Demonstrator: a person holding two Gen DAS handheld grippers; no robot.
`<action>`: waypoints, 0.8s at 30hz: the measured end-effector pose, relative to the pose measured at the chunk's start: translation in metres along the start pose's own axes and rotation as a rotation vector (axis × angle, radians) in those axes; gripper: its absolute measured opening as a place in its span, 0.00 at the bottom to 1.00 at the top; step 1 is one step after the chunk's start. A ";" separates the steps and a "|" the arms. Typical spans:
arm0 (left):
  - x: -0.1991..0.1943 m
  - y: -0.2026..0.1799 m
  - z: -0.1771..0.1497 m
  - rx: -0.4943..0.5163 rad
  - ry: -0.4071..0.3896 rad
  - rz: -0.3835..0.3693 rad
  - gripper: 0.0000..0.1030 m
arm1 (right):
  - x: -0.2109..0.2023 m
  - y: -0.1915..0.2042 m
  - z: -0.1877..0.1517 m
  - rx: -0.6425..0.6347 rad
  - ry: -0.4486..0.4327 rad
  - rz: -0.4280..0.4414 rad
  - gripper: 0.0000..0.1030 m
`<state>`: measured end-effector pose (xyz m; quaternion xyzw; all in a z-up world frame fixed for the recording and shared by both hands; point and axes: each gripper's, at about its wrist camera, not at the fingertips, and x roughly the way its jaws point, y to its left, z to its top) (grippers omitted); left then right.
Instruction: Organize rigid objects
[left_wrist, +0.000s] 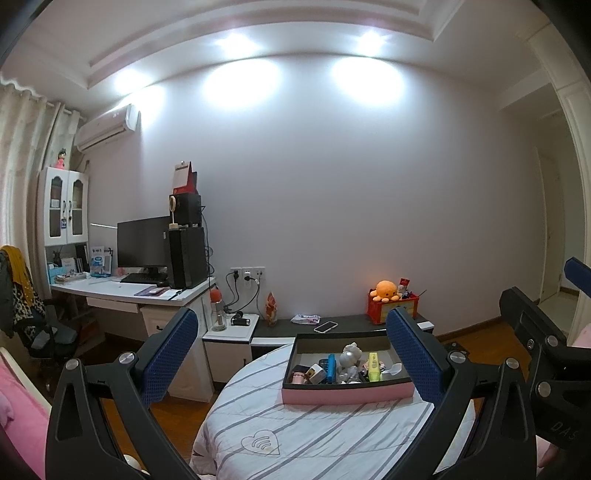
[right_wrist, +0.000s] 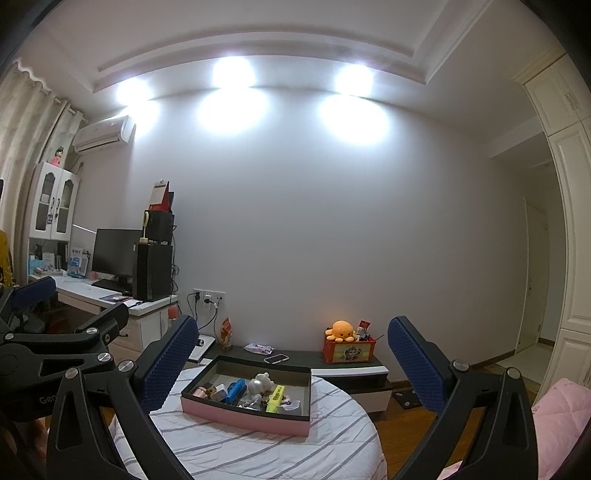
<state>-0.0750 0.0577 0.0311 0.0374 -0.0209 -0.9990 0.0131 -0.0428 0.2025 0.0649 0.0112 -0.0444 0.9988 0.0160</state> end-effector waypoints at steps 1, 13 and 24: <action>0.000 0.001 0.000 -0.001 0.000 0.000 1.00 | 0.000 0.000 0.000 0.000 0.001 0.001 1.00; 0.000 0.006 -0.004 -0.001 0.008 0.005 1.00 | 0.003 0.003 -0.002 -0.001 0.011 0.012 1.00; 0.001 0.004 -0.006 0.002 0.014 0.007 1.00 | 0.003 0.004 -0.003 -0.001 0.017 0.011 1.00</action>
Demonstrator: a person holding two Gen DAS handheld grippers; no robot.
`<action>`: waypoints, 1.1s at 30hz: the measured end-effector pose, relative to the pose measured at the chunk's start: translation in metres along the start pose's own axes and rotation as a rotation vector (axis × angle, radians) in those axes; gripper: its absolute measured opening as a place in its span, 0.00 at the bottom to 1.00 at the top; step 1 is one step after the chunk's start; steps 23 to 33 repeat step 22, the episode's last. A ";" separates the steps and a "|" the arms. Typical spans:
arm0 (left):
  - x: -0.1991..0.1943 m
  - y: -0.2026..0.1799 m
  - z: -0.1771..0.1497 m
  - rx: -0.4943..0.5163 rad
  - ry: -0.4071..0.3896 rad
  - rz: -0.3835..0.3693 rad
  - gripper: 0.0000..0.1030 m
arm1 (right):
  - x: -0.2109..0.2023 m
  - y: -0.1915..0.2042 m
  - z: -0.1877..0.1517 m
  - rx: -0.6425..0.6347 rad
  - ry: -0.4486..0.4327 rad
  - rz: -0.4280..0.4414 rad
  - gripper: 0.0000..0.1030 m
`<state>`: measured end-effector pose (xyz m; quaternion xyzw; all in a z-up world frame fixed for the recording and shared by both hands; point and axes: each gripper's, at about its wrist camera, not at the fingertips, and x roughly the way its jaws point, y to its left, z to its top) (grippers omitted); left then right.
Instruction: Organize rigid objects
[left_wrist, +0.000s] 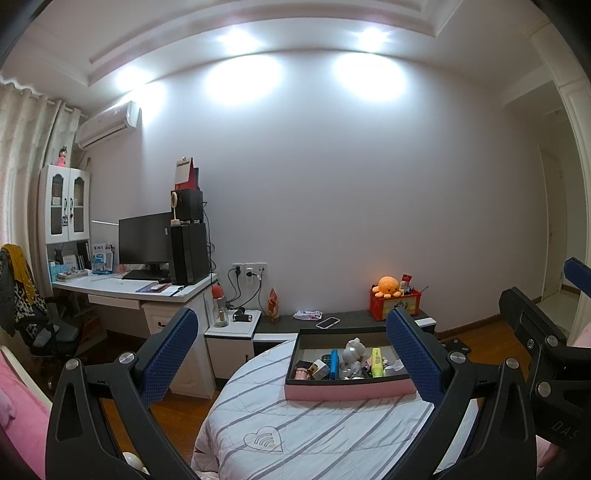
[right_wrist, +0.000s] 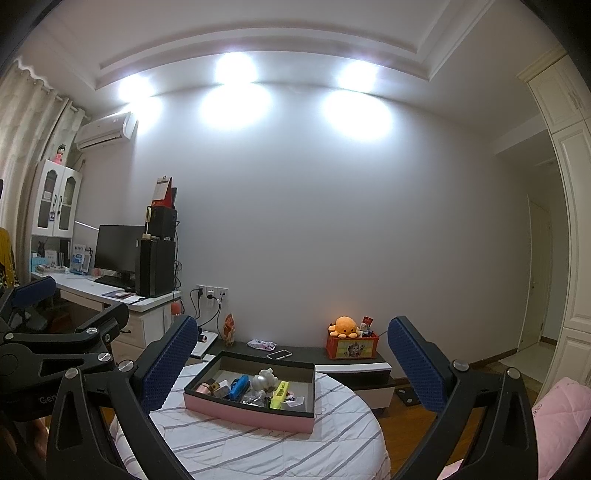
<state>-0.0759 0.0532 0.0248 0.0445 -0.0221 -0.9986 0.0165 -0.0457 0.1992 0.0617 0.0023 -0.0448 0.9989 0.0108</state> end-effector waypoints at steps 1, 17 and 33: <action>0.000 0.000 -0.001 0.001 0.000 0.001 1.00 | 0.000 0.000 0.000 0.000 0.001 -0.001 1.00; 0.005 -0.006 -0.003 0.013 0.020 0.006 1.00 | 0.006 -0.003 -0.006 0.008 0.021 0.002 1.00; 0.007 -0.009 -0.003 0.020 0.025 0.007 1.00 | 0.008 -0.005 -0.008 0.016 0.026 0.003 1.00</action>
